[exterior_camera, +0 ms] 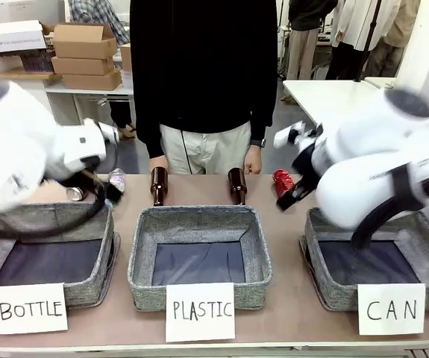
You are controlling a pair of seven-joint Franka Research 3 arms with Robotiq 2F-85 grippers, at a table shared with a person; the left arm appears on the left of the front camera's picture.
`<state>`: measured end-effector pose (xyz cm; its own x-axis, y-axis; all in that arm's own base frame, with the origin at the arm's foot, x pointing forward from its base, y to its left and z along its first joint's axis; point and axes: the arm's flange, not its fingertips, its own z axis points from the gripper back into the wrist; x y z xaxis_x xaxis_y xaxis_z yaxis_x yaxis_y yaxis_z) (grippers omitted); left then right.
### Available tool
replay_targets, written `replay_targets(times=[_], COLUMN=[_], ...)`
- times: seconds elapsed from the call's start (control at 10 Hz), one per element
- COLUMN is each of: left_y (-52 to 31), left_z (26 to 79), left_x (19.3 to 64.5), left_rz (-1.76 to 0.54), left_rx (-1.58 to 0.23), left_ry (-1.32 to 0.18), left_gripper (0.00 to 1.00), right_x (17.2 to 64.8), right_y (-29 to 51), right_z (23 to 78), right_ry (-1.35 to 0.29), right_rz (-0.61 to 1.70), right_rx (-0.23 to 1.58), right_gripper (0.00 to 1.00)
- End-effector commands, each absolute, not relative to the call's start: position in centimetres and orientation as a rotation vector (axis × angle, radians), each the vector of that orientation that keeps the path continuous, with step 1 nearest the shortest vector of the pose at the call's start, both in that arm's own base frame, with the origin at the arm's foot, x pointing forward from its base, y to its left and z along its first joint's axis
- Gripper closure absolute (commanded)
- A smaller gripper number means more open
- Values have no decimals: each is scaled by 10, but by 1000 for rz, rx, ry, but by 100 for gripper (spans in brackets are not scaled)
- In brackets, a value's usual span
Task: Sort the can waste into the basket.
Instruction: Pick up the can waste from the table and place it in the right Fabric basket.
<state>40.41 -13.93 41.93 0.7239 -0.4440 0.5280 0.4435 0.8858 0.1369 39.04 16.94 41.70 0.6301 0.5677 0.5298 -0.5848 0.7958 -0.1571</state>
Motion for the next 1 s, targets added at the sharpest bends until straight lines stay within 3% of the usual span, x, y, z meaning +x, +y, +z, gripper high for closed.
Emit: replay_targets(times=[0.0,0.1,0.2,0.3,0.4,0.5,0.6,0.7,0.8,0.9], left_y=[-141,-134,-130,-131,-131,-133,-121,-85,-41,-11], left_z=[521,545,549,518,518,565,561,567,566,563], left_x=[348,321,295,358,358,314,322,329,329,324], left_rz=[-342,-338,-445,-364,-364,-374,-409,-220,7,180], left_rx=[16,-6,-79,8,8,-21,-439,-771,-953,-1119], left_ry=[-662,-715,-732,-680,-680,-731,-601,-455,-454,-494], left_gripper=[0,0,0,0,0,0,0,0,0,0], right_x=[357,331,308,355,355,319,330,333,335,334], right_y=[151,137,124,152,152,132,123,90,42,-1], right_z=[521,548,555,519,519,563,558,572,580,577], right_ry=[-691,-696,-708,-694,-694,-729,-674,-584,-482,-447], right_rz=[596,606,551,622,622,598,353,96,-120,-358], right_rx=[62,122,39,59,59,64,356,767,1125,1199], right_gripper=[0,0,0,0,0,0,0,0,0,0])
